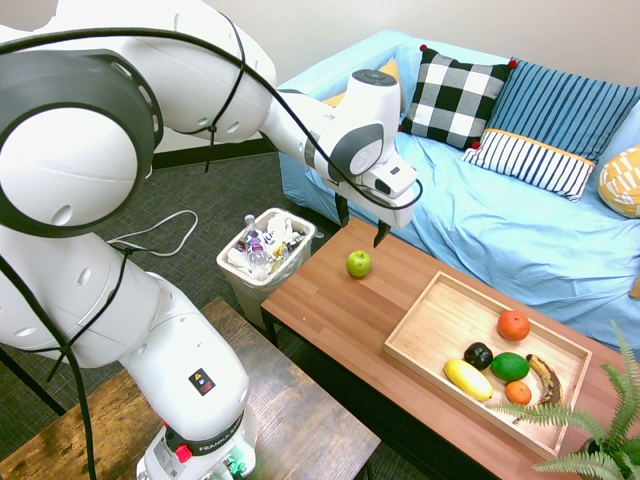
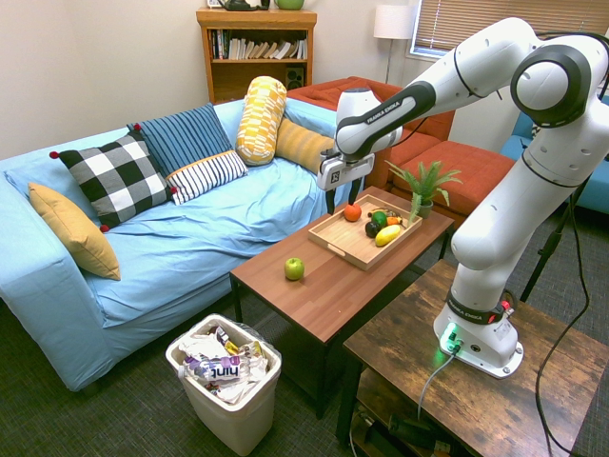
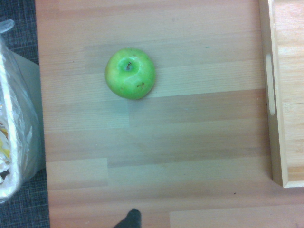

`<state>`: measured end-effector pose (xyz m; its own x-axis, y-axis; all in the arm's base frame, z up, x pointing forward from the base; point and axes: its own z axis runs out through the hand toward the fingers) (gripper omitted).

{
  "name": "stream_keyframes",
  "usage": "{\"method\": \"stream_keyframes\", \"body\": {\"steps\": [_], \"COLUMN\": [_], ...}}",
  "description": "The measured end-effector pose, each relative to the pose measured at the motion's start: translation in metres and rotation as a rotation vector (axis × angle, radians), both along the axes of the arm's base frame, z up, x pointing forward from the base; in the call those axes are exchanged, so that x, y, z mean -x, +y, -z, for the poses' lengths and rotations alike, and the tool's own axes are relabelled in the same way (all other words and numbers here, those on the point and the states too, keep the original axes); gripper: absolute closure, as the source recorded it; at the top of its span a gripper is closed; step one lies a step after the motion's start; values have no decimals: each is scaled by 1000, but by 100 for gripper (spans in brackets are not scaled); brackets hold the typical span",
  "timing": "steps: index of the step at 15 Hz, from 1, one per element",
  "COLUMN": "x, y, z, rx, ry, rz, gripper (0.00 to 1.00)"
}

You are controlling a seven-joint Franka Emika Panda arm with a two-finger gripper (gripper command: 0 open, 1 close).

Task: Put the apple in the tray

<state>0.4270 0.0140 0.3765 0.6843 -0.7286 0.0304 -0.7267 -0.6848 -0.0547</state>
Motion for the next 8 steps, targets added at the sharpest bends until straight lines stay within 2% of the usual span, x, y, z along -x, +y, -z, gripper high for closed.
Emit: {"method": "stream_keyframes", "body": {"steps": [4,8], "x": [-3,-23], "y": [10,39], "z": [8,37], "rx": [5,-9], "ry": [8,-18], "rz": [8,7], "gripper": [0,0]}}
